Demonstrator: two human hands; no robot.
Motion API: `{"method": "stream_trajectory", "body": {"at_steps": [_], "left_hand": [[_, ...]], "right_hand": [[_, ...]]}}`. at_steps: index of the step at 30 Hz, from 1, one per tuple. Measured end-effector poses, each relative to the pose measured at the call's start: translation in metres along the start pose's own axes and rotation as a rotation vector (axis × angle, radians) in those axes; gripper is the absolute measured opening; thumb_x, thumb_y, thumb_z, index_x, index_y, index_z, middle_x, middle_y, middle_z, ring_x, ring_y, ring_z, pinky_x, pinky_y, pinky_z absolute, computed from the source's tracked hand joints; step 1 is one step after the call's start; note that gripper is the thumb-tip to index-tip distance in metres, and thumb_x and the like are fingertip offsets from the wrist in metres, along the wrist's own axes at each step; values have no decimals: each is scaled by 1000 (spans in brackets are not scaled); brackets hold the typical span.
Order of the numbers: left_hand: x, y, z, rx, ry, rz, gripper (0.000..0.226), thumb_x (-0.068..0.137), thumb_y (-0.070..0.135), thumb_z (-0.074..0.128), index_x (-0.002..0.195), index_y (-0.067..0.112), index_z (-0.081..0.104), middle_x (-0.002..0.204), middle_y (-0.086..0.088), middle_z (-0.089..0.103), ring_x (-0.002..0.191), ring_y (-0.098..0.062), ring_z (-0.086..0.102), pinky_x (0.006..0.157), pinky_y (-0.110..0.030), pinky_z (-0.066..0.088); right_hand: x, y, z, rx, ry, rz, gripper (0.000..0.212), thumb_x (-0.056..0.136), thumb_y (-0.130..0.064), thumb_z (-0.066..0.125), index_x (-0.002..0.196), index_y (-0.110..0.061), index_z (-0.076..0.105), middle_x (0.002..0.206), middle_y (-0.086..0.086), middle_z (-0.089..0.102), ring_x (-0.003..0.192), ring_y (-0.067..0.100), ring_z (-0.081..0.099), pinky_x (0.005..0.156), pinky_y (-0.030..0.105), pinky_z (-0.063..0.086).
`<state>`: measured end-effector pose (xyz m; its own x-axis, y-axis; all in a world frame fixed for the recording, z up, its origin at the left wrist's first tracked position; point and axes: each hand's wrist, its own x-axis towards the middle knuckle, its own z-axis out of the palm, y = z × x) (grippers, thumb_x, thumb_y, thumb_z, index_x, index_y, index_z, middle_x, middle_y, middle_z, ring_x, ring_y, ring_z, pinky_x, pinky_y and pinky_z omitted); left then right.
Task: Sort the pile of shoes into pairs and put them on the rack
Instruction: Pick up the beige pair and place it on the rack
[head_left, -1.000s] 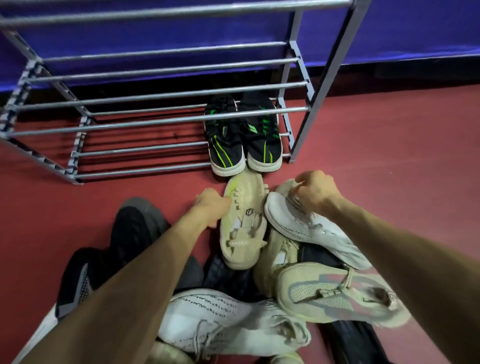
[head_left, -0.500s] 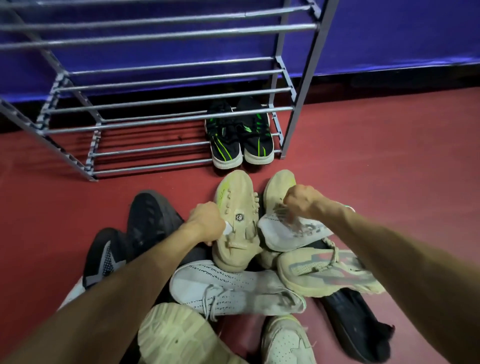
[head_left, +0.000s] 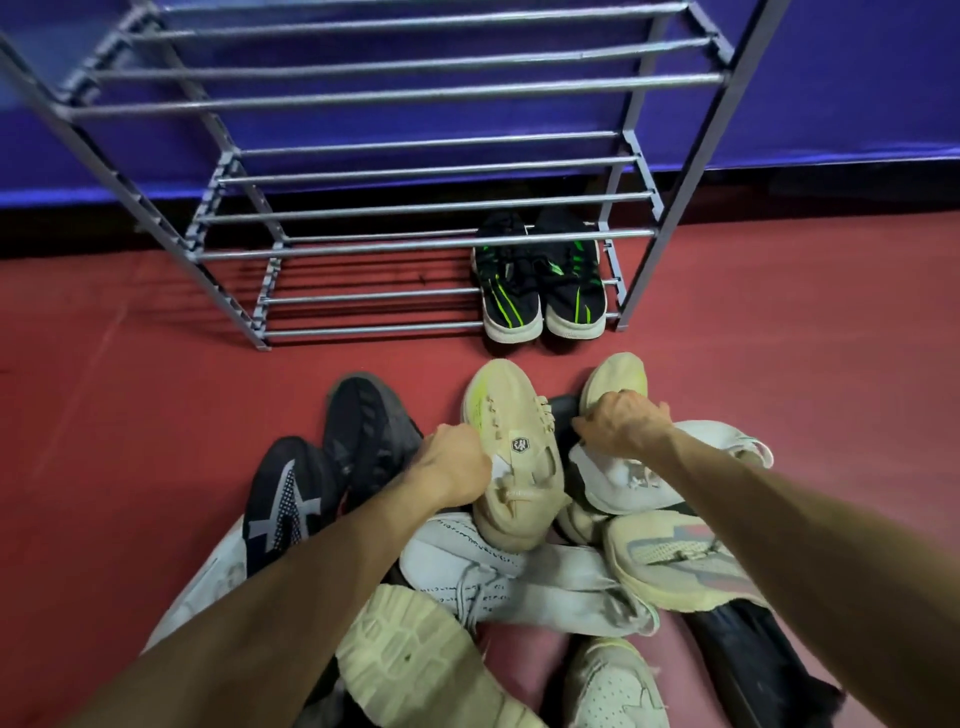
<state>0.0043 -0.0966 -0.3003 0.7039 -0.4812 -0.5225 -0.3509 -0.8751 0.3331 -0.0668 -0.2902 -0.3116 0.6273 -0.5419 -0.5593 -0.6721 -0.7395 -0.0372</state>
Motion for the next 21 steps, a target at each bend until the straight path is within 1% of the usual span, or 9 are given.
{"method": "stream_trajectory", "body": {"at_steps": [3,6,8,11,13,15,17,19,21], "left_hand": [[3,-5,5,4,-5,-25,33,89,30,47,96,2,63,108,-22,67,88,-36,59,73,-34,46],[7,-6,7,-53,-31,-49,37,93,29,45,101,-2,63,112,-23,66,100,-39,62,81,-36,48],[7,-6,8,-78,-8,-35,34,94,24,43,101,-2,63,112,-23,66,96,-37,62,78,-35,47],[4,-7,7,-89,111,40,27,95,19,38,87,4,58,104,-24,67,78,-32,55,67,-32,40],[2,-8,1,-77,223,87,25,95,19,36,88,4,56,103,-25,67,83,-38,59,67,-35,41],[-3,-9,-7,21,313,147,27,97,20,35,99,3,56,105,-23,66,93,-44,61,70,-41,43],[-10,-13,-16,124,391,212,27,98,22,35,105,4,55,105,-20,66,95,-43,62,71,-42,43],[-15,-24,-27,151,451,249,24,96,23,37,97,7,55,99,-17,67,89,-43,63,68,-41,42],[-19,-40,-37,109,460,223,23,94,25,39,79,10,49,85,-16,66,79,-41,62,63,-38,38]], "right_hand": [[5,-8,-2,-90,-25,-1,47,86,-45,43,122,-16,54,120,5,59,117,26,53,108,48,24],[-1,-18,10,-104,79,0,34,88,-24,39,116,-16,57,113,4,64,110,25,59,108,44,25],[-4,-21,15,-86,148,-4,32,89,-19,37,112,-15,58,109,5,66,104,25,62,103,41,28],[-7,-21,19,-28,230,-51,28,88,-21,40,105,-12,61,102,8,67,96,28,62,93,39,35],[-11,-26,19,-29,289,-159,27,86,-26,44,98,-12,63,99,12,68,91,31,62,84,38,40],[-16,-35,18,78,326,-257,23,83,-27,49,88,-9,63,94,17,68,86,34,61,73,35,43],[-20,-45,15,183,337,-328,21,82,-26,53,82,-6,61,88,21,66,81,38,60,65,33,39],[-27,-51,9,251,320,-395,22,85,-26,54,74,-8,55,76,18,61,73,38,54,62,32,35],[-34,-56,5,378,238,-398,26,87,-28,54,67,-13,48,68,9,55,67,32,48,62,34,39]]}}
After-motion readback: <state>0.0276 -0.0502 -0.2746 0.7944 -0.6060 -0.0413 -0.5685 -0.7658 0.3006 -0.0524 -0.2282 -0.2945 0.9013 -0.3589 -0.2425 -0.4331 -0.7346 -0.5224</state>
